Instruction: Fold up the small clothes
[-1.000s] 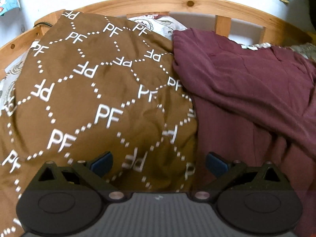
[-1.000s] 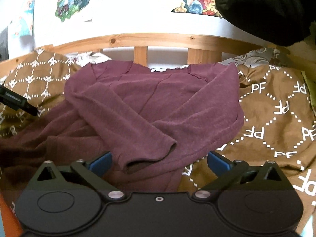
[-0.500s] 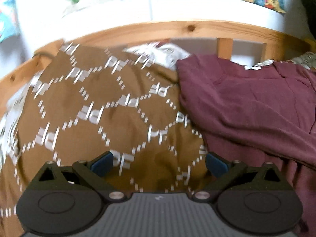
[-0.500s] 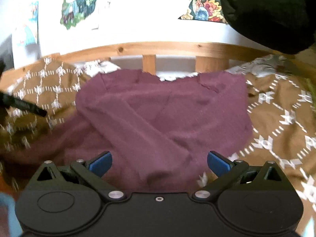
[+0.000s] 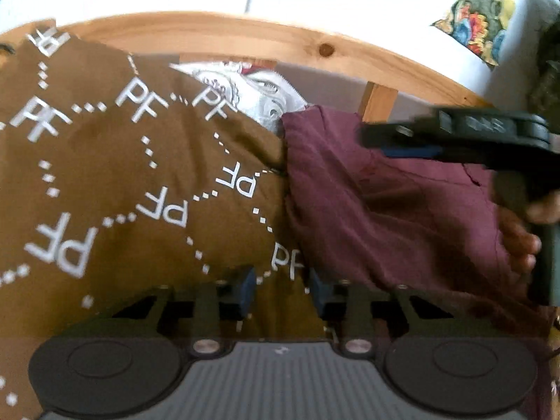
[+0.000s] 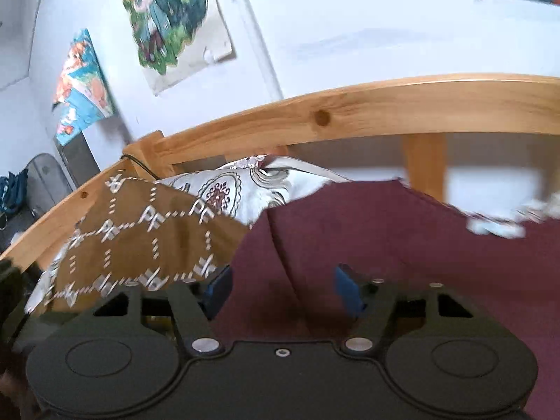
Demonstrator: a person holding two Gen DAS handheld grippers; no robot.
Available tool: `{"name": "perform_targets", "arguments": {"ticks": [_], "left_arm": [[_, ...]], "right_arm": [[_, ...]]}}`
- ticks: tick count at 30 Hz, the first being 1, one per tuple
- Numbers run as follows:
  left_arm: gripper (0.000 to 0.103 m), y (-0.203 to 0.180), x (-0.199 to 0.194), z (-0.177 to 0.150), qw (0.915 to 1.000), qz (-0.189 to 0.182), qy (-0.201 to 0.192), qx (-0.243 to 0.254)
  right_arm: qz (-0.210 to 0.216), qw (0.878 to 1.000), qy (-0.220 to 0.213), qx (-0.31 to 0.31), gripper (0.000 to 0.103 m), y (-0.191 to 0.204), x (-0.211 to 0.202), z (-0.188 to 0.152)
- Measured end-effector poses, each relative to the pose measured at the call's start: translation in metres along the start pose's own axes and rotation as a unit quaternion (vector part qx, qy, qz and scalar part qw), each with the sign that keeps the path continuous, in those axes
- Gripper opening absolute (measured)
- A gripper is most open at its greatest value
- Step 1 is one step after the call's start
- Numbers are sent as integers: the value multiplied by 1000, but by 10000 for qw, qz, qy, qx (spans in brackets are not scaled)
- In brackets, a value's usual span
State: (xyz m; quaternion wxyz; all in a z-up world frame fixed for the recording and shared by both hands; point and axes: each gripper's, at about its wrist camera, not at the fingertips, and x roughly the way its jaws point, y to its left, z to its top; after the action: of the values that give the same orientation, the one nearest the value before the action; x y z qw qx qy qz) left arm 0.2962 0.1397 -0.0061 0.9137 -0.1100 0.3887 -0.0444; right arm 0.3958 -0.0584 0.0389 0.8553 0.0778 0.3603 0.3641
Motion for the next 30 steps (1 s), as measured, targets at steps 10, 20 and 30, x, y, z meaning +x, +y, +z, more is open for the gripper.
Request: {"name": "perform_targets", "arguments": {"ticks": [10, 20, 30], "left_arm": [[46, 11, 28, 14, 9959, -781, 117, -451], [72, 27, 8, 8, 9862, -1472, -63, -750], [9, 28, 32, 19, 9843, -1254, 48, -1243]], "right_arm": [[416, 9984, 374, 74, 15, -4, 67, 14], [128, 9998, -133, 75, 2, -23, 55, 11], [377, 9991, -175, 60, 2, -16, 59, 11]]}}
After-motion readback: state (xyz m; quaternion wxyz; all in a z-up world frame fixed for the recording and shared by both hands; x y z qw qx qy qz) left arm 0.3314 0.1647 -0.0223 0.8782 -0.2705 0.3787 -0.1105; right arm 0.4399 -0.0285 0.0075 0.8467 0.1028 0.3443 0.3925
